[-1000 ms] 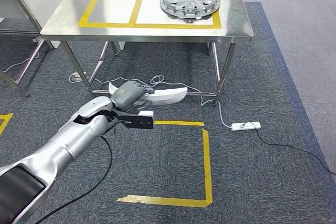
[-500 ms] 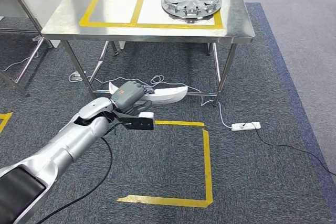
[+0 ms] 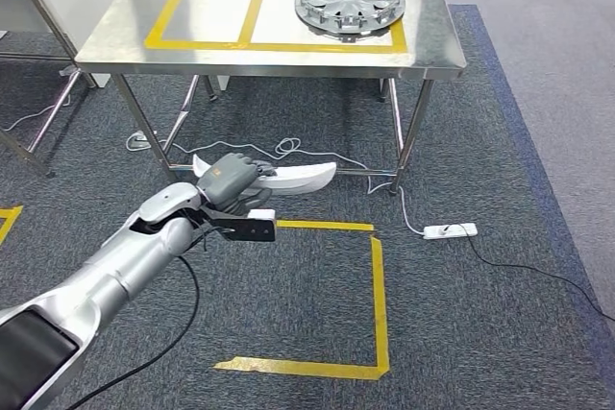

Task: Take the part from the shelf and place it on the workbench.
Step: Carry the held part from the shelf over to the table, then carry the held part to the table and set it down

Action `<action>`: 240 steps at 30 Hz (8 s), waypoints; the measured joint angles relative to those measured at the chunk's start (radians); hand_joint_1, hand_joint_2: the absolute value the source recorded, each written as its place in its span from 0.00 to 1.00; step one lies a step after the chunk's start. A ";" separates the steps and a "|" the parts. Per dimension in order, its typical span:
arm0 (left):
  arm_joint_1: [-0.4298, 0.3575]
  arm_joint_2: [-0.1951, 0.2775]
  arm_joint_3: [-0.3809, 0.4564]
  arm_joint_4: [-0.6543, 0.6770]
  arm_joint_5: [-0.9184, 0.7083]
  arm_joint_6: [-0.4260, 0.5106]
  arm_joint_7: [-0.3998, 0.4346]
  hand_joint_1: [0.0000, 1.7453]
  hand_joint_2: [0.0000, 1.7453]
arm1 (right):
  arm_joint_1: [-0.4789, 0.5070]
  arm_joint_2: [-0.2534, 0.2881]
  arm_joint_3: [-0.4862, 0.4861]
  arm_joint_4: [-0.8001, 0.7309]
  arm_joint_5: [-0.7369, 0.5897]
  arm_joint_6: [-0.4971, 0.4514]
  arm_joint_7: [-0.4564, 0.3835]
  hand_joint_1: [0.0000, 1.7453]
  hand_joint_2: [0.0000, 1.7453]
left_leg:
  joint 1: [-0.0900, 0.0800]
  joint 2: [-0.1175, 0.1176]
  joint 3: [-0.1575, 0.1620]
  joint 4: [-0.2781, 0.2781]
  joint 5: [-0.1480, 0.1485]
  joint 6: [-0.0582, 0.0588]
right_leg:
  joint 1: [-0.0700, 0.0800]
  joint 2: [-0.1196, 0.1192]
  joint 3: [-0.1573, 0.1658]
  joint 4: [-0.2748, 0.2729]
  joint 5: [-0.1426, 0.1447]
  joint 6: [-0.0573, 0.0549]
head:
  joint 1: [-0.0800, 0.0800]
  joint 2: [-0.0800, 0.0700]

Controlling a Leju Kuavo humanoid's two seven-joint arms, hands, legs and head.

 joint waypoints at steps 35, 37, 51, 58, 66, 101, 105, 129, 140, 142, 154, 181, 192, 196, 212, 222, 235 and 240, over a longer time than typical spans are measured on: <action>0.027 0.065 0.011 -0.032 -0.011 -0.011 0.022 1.00 1.00 | -0.009 0.015 0.000 0.000 0.015 0.000 0.006 0.00 1.00 | 0.000 0.000 0.000 0.000 0.000 0.000 | 0.000 -0.001 0.000 0.000 0.000 0.000 | 0.000 0.000; 0.027 0.065 0.014 -0.032 -0.013 -0.010 0.024 1.00 1.00 | -0.009 0.015 0.000 0.000 0.015 0.000 0.006 0.00 1.00 | 0.000 0.000 0.000 0.000 0.000 0.000 | 0.000 -0.001 0.000 0.000 0.000 0.000 | 0.000 0.000; 0.024 0.064 0.026 -0.032 -0.021 -0.013 0.029 1.00 1.00 | -0.011 0.015 0.000 0.000 0.015 0.001 0.006 0.00 1.00 | 0.000 0.000 0.000 0.000 0.000 0.000 | 0.000 -0.001 0.000 0.000 0.000 0.000 | 0.000 0.000; 0.021 0.064 0.029 -0.030 -0.027 -0.011 0.033 1.00 1.00 | -0.011 0.017 0.000 0.000 0.015 0.001 0.005 0.00 1.00 | -0.003 0.000 -0.001 0.004 -0.002 0.001 | -0.003 -0.001 0.000 -0.001 0.001 0.001 | 0.000 0.000; 0.017 0.063 0.031 -0.029 -0.027 -0.011 0.035 1.00 1.00 | -0.012 0.019 0.000 0.000 0.015 0.000 0.004 0.00 1.00 | -0.003 0.001 0.002 -0.003 0.002 0.019 | -0.008 -0.001 -0.004 0.003 -0.004 0.016 | 0.001 0.000; 0.028 0.050 0.047 0.007 -0.051 0.025 0.060 1.00 1.00 | -0.011 0.029 -0.002 0.000 0.019 -0.001 0.004 0.00 1.00 | 0.003 0.004 0.066 -0.045 -0.027 0.031 | -0.012 -0.003 -0.038 0.253 -0.138 0.027 | 0.007 0.000; 0.041 0.044 0.047 0.016 -0.051 0.028 0.060 1.00 1.00 | -0.001 0.029 -0.003 0.001 0.020 -0.001 0.005 0.00 1.00 | 0.008 -0.003 0.169 -0.053 -0.102 0.025 | -0.005 -0.004 -0.116 0.147 -0.183 0.026 | 0.008 0.000; 0.038 0.031 0.062 0.035 -0.053 0.056 0.048 1.00 1.00 | -0.008 0.023 -0.011 0.008 0.031 -0.004 0.006 0.00 1.00 | 0.020 0.004 0.073 -0.026 -0.055 -0.025 | -0.011 0.009 -0.013 -0.024 0.040 -0.012 | -0.006 0.000; 0.038 0.030 0.063 0.035 -0.053 0.049 0.048 1.00 1.00 | -0.011 0.023 -0.011 0.008 0.032 -0.006 0.006 0.00 1.00 | 0.014 0.003 0.076 -0.025 -0.066 -0.008 | -0.015 0.008 -0.005 -0.037 0.036 0.011 | -0.006 0.000; 0.037 0.030 0.063 0.035 -0.053 0.047 0.048 1.00 1.00 | -0.011 0.023 -0.011 0.008 0.032 -0.006 0.006 0.00 1.00 | 0.014 0.003 0.077 -0.025 -0.067 -0.008 | -0.015 0.008 -0.005 -0.037 0.034 0.015 | -0.006 0.000; 0.036 0.030 0.064 0.035 -0.052 0.038 0.048 1.00 1.00 | -0.011 0.023 -0.011 0.008 0.034 -0.007 0.006 0.00 1.00 | 0.014 0.004 0.082 -0.028 -0.067 -0.009 | -0.015 0.008 -0.006 -0.031 0.032 0.017 | -0.006 0.000; 0.035 0.030 0.077 0.035 -0.052 0.032 0.050 1.00 1.00 | -0.011 0.023 -0.011 0.008 0.035 -0.007 0.006 0.00 1.00 | 0.014 0.004 0.083 -0.028 -0.067 -0.009 | -0.015 0.008 -0.006 -0.029 0.031 0.016 | -0.006 0.000; 0.023 0.028 0.079 0.035 -0.052 0.032 0.051 1.00 1.00 | -0.009 0.024 -0.011 0.008 0.035 -0.007 0.005 0.00 1.00 | 0.020 0.010 0.114 -0.065 -0.060 0.019 | -0.017 0.003 -0.165 0.227 -0.053 0.037 | 0.001 0.000; 0.028 0.027 0.079 0.035 -0.052 0.031 0.051 1.00 1.00 | -0.007 0.024 -0.011 0.008 0.035 -0.007 0.006 0.00 1.00 | 0.024 0.006 0.156 -0.063 -0.098 0.003 | -0.017 0.000 -0.147 0.120 0.070 0.035 | 0.001 0.000; 0.046 0.029 0.077 0.042 -0.051 0.031 0.049 1.00 1.00 | 0.004 0.028 -0.017 0.007 0.036 -0.008 0.005 0.00 1.00 | 0.018 0.010 -0.026 0.114 -0.020 -0.021 | -0.007 0.009 0.050 -0.010 -0.039 -0.016 | -0.002 0.000; 0.023 0.031 0.080 0.040 -0.051 0.032 0.049 1.00 1.00 | -0.012 0.031 -0.022 0.007 0.036 -0.008 0.005 0.00 1.00 | 0.015 0.009 0.055 -0.027 -0.041 0.020 | -0.007 0.002 -0.094 0.224 -0.125 0.027 | 0.006 0.000; 0.029 0.028 0.088 0.040 -0.050 0.069 0.041 1.00 1.00 | -0.012 0.030 -0.026 0.008 0.042 -0.008 0.006 0.00 1.00 | 0.007 0.006 0.116 -0.026 -0.090 0.004 | 0.004 0.006 -0.054 -0.008 0.054 -0.003 | -0.002 0.000; 0.003 0.030 0.100 0.033 -0.051 0.060 0.041 1.00 1.00 | -0.013 0.030 -0.026 0.008 0.044 -0.008 0.006 0.00 1.00 | 0.007 0.008 0.124 -0.043 -0.097 0.006 | 0.006 0.011 -0.054 -0.007 0.046 -0.010 | -0.002 0.000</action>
